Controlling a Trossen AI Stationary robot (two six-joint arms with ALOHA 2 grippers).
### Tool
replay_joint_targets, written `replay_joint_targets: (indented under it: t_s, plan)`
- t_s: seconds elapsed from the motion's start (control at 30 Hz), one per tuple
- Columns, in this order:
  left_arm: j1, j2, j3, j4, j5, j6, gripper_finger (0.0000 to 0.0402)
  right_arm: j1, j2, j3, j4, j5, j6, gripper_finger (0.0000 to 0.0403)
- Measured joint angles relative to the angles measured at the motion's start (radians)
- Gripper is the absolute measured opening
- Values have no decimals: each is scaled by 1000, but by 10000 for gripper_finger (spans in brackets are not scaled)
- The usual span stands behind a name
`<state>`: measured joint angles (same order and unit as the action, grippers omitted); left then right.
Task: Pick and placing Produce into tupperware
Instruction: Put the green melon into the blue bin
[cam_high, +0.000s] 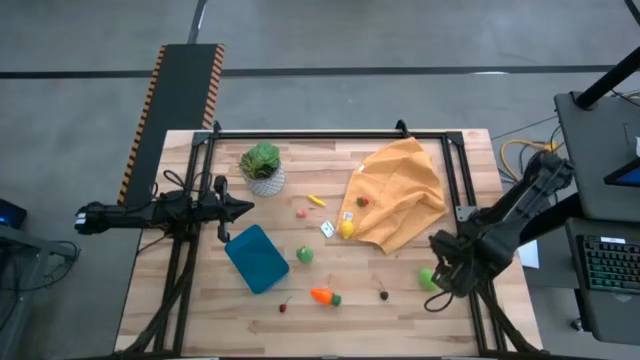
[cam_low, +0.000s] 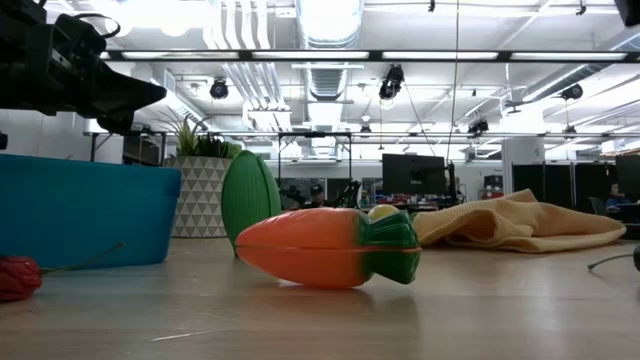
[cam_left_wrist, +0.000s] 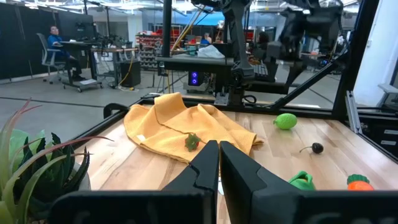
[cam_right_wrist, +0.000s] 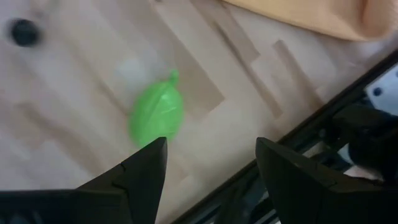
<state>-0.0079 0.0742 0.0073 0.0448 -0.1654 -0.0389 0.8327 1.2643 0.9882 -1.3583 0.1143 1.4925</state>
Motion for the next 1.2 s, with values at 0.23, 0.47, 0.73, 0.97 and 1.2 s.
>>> replay_joint_targets:
  t_s: [0.23, 0.47, 0.73, 0.97, 1.2]
  plan:
    - [0, 0, 0, 0, 0, -1, 0, -2, 89, -20, 21, -17, 64, 238]
    - [0, 0, 0, 0, 0, -3, 0, -13, 112, 18, 79, -44, 121, 302]
    - [0, 0, 0, 0, 0, -3, 0, -13, 160, 50, 109, -44, 165, 370]
    - [0, 0, 0, 0, 0, -3, 0, -13, 194, 49, 126, -45, 184, 369]
    - [0, 0, 0, 0, 0, -3, 0, -13, 226, 27, 195, -46, 183, 368]
